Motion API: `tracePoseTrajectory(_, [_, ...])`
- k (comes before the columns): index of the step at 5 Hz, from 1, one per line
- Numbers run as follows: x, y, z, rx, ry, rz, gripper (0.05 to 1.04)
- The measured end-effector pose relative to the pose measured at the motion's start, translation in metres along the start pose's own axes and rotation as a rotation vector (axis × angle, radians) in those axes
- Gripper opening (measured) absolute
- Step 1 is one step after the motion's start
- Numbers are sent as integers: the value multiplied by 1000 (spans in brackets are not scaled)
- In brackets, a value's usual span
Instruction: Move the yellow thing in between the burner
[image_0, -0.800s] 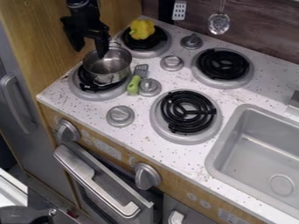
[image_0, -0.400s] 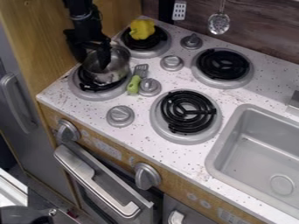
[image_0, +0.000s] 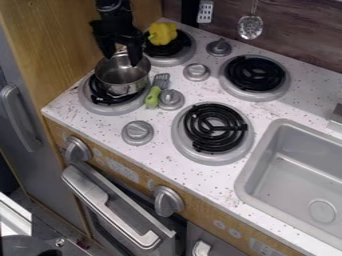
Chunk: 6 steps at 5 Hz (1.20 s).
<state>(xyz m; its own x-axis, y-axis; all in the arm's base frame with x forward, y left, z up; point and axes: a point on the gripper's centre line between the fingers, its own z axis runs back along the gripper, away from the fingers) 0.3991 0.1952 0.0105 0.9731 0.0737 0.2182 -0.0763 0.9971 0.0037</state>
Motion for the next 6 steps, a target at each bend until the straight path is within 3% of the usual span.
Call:
tracePoseTrajectory(1, [20,-1,8,-13,-75,5,999])
tracePoseTrajectory(3, [36,-5,-8,75,-212,70,998])
tracePoseTrajectory(4, [47,-6,-7,120,-277,80,998])
tracePoseTrajectory(5, [47,-12,-30,130,-262,81,999])
tracePoseTrajectory(6, [57,-9,-28,143,-294,99,998])
